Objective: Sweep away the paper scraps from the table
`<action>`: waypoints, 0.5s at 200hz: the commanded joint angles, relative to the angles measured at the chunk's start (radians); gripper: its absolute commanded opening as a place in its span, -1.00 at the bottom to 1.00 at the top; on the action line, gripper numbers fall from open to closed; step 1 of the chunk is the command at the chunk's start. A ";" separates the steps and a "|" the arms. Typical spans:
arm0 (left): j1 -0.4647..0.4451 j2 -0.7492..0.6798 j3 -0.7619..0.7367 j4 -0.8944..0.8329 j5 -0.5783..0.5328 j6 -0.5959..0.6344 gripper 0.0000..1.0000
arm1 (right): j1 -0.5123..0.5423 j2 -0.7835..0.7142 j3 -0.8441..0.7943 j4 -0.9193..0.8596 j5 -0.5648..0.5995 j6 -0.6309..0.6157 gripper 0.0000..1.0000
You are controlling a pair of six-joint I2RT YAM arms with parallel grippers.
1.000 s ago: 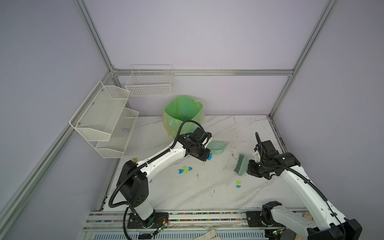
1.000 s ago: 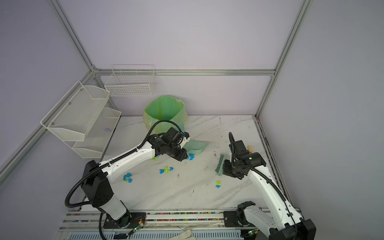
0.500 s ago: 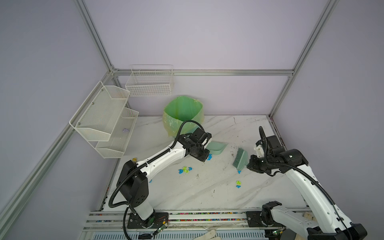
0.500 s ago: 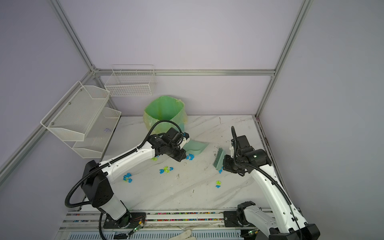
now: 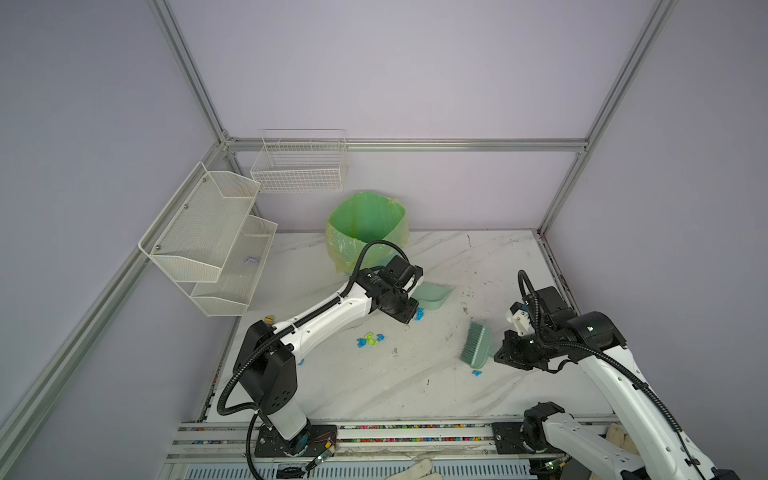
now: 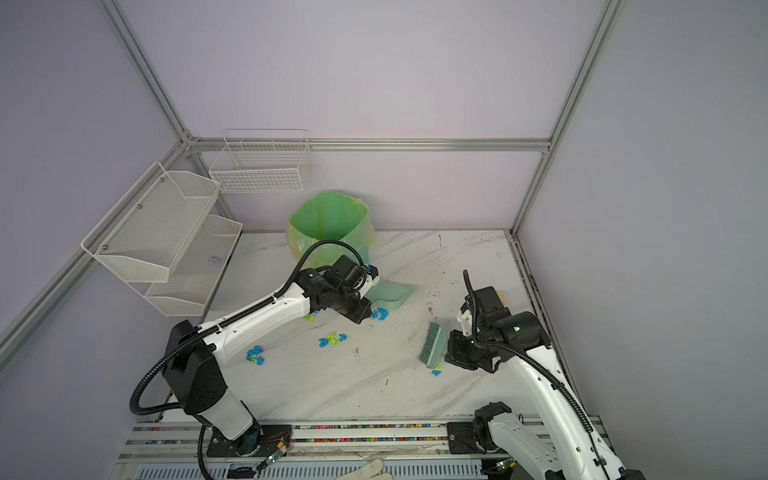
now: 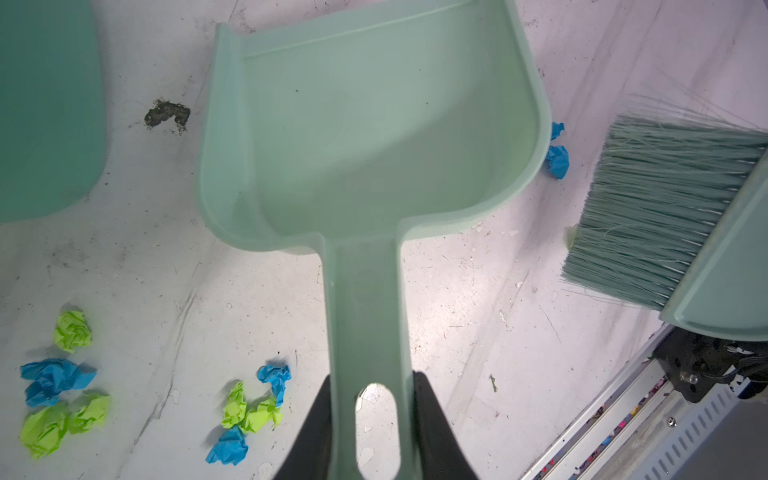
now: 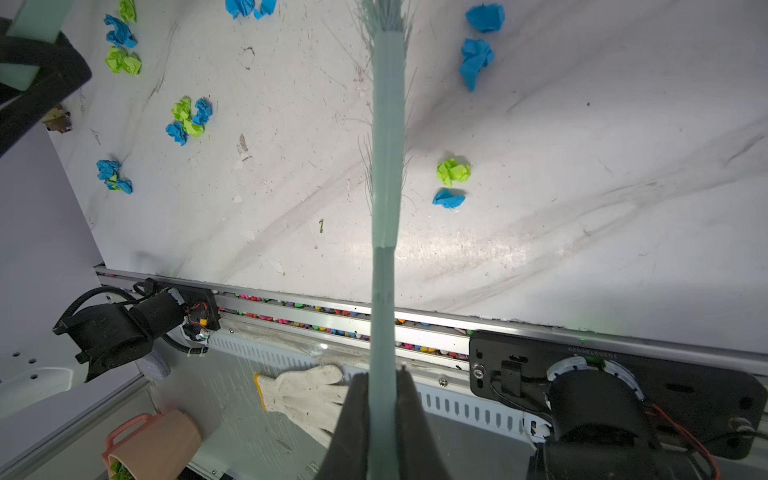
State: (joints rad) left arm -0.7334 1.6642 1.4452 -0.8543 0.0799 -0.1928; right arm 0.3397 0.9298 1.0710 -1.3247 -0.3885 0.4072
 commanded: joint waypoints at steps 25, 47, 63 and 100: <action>-0.001 -0.035 0.079 0.014 -0.005 0.029 -1.00 | 0.055 -0.016 0.004 -0.029 -0.032 0.053 -1.00; -0.001 -0.034 0.083 0.014 0.009 0.029 -1.00 | 0.135 -0.031 -0.001 -0.030 -0.038 0.123 -1.00; -0.001 -0.031 0.086 0.014 0.016 0.029 -1.00 | 0.224 -0.027 -0.016 -0.031 -0.003 0.191 -1.00; -0.001 -0.038 0.082 0.014 0.021 0.027 -1.00 | 0.340 0.021 -0.035 -0.030 0.108 0.264 -1.00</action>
State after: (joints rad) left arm -0.7334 1.6642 1.4452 -0.8543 0.0814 -0.1898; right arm 0.6353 0.9180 1.0531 -1.3262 -0.3767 0.5900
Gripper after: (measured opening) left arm 0.230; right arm 0.112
